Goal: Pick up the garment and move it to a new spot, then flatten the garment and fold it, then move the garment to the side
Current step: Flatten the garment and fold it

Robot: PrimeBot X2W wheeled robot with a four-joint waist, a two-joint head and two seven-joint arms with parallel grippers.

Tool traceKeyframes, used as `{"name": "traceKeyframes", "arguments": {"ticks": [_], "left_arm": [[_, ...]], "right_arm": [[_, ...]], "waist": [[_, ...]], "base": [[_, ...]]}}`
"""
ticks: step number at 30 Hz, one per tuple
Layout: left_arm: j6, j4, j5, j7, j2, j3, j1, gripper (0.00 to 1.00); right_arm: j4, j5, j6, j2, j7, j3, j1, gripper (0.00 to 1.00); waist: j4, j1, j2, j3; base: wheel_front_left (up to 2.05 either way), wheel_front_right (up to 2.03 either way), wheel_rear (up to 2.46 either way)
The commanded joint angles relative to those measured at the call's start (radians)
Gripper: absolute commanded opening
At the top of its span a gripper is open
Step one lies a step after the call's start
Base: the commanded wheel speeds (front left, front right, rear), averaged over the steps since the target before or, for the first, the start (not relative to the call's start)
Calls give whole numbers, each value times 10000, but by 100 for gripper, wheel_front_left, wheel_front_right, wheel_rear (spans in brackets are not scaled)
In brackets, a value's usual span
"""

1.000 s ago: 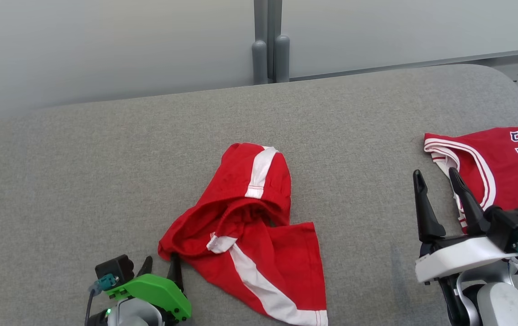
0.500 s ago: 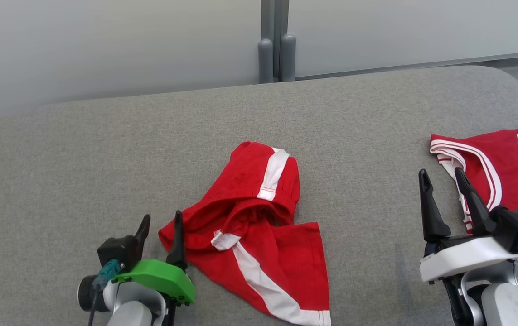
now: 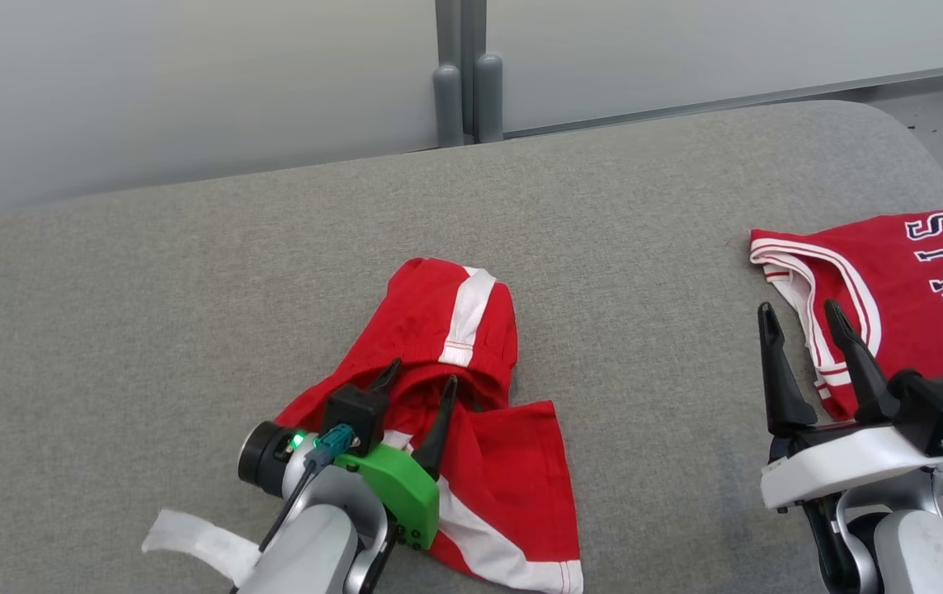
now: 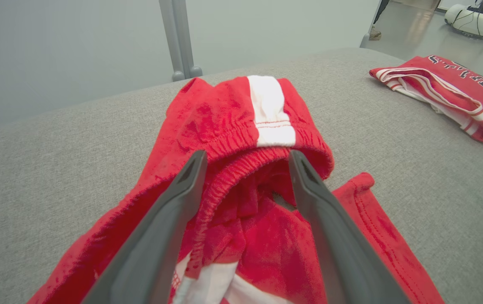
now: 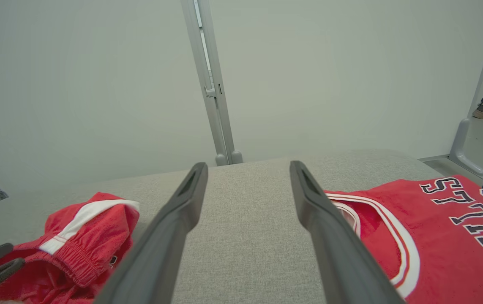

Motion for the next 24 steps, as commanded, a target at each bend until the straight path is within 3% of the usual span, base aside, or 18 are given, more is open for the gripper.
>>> {"name": "traceKeyframes", "arguments": {"ticks": [1, 8, 22, 24], "left_arm": [[-65, 225, 87, 68, 16, -142, -316, 100], [119, 1474, 453, 439, 14, -827, -1426, 100], [487, 3310, 1363, 518, 106, -1760, -2638, 100], [609, 3495, 1316, 478, 94, -1727, -2762, 50]], "right_arm": [[-43, -41, 1, -28, 15, -16, -110, 100], [23, 9, 1, -28, -53, -21, -189, 100], [90, 12, 1, -28, -98, -98, -246, 100], [86, 31, 1, -28, -111, -80, -261, 100]], "waist": [[-200, 0, 103, 123], [-594, 0, 103, 303], [-681, 0, 103, 377], [-652, 0, 103, 374]], "base": [[0, 0, 0], [0, 0, 0], [0, 0, 0], [0, 0, 0]]}}
